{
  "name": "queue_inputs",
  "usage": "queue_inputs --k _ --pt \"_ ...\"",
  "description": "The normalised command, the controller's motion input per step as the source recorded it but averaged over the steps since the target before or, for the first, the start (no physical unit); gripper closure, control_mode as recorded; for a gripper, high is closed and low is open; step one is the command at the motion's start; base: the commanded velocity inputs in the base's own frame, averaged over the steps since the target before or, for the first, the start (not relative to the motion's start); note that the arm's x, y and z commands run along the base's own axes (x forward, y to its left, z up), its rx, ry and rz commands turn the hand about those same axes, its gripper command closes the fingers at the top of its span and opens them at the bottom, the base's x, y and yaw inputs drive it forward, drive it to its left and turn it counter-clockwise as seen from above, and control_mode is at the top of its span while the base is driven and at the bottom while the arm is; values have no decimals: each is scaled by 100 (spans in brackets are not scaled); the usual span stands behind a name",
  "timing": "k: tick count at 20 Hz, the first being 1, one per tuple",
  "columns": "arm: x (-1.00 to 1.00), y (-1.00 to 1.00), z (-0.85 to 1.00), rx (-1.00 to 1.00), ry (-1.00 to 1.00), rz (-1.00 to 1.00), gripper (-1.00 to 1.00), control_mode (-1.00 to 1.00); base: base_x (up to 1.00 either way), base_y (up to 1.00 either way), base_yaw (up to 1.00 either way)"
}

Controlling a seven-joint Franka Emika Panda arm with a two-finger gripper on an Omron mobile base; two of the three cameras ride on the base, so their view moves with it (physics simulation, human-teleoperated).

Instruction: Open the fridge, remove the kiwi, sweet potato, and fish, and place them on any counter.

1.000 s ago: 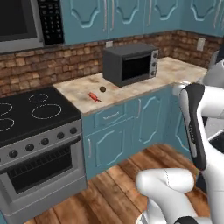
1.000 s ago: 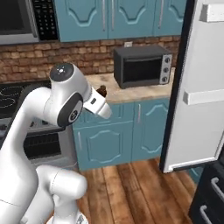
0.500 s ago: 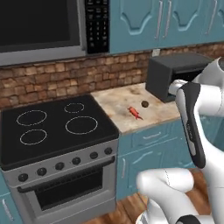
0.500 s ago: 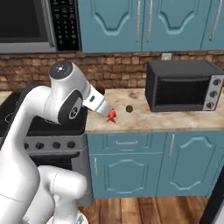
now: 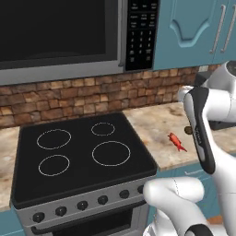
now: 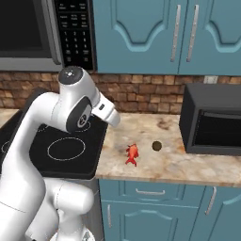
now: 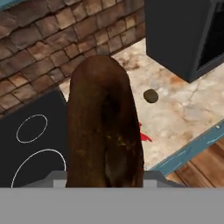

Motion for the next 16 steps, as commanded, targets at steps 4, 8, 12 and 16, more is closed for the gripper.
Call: queue_inputs --k 4,8,12,16 --pt "73 -70 -100 0 12 4 100 -100 0 0 0" --pt "100 -35 -100 2 13 7 100 -100 0 0 0" --pt "100 -14 -98 3 12 7 100 -100 0 0 0" --pt "100 27 -77 0 14 12 100 -100 0 0 0"
